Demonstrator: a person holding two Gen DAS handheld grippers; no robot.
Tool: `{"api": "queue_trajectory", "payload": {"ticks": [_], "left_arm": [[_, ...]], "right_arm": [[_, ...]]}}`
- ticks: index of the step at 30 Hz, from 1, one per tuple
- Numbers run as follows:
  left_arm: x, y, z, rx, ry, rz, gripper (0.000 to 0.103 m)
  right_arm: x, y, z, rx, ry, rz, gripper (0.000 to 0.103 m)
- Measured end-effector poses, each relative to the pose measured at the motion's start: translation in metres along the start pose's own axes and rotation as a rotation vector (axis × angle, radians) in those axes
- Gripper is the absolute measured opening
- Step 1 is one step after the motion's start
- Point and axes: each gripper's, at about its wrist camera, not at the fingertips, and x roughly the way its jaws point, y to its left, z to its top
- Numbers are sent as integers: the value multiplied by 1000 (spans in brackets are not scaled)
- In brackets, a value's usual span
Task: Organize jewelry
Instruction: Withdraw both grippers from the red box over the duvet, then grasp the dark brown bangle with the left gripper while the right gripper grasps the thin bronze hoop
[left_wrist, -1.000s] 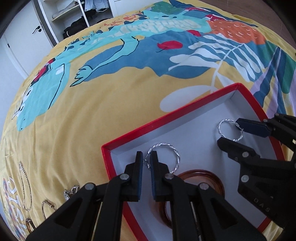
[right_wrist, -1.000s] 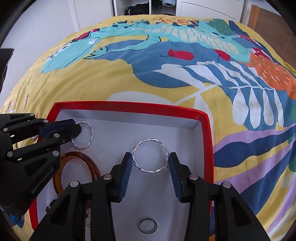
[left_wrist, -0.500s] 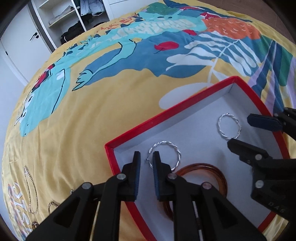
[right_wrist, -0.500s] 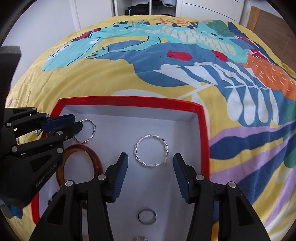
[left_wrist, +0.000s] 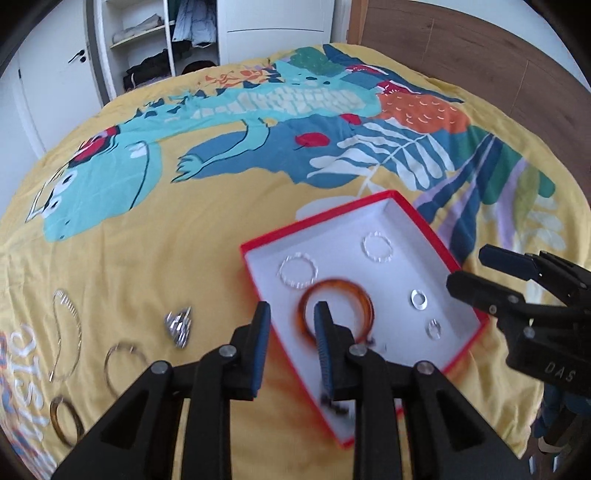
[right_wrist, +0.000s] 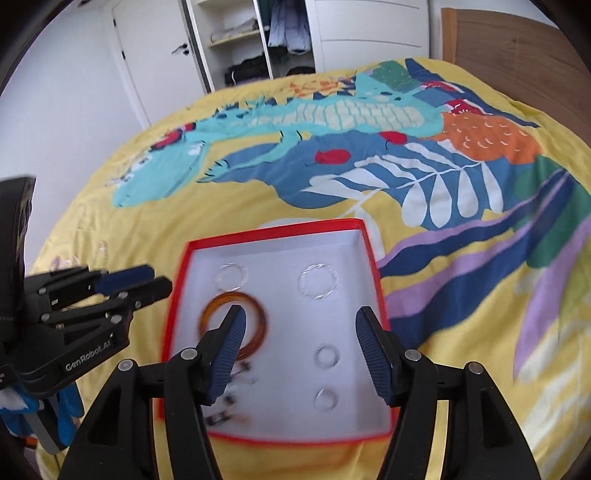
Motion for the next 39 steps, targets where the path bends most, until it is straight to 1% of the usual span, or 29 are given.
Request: {"api": "queue_trajectory", "payload": {"ticks": [3,6,9,13,15,22,27,30,31,35,39], "left_arm": [[-33,13,-22,-25,-19,12,27],[-68,31,-46,-48,-46,42,28],[-100,52,-72,-74,-69,81,28],[-143,85,-110,-119,-94,136,29],[-157,97,-125,-137,-102,158,29],[-209,149,-178,-251,-141,187,30],[-238,179,-204,-323,-190,240,30],[-257,200,-218,-380,-225,301,30],[-261,207,-222,-400,-229,308,30],[-269,226,-236,-447,-237,341,30],[-263,240,-247,-470,-215,359,30]], "right_arm": [[-23,21,-9,-13,-16,9,61],[-48,44,-20,-22,-35,29,61],[-71,68,-33,-32,-54,51,61],[-94,101,-53,-65,-55,71,61],[-104,115,-61,-82,-56,79,61],[-135,153,-85,-135,-63,80,61],[-150,176,-95,-165,-72,89,61],[-155,192,-98,-189,-76,100,61],[-155,195,-99,-193,-76,104,61],[-153,209,-100,-213,-77,124,61],[-138,214,-102,-206,-57,142,61]]}}
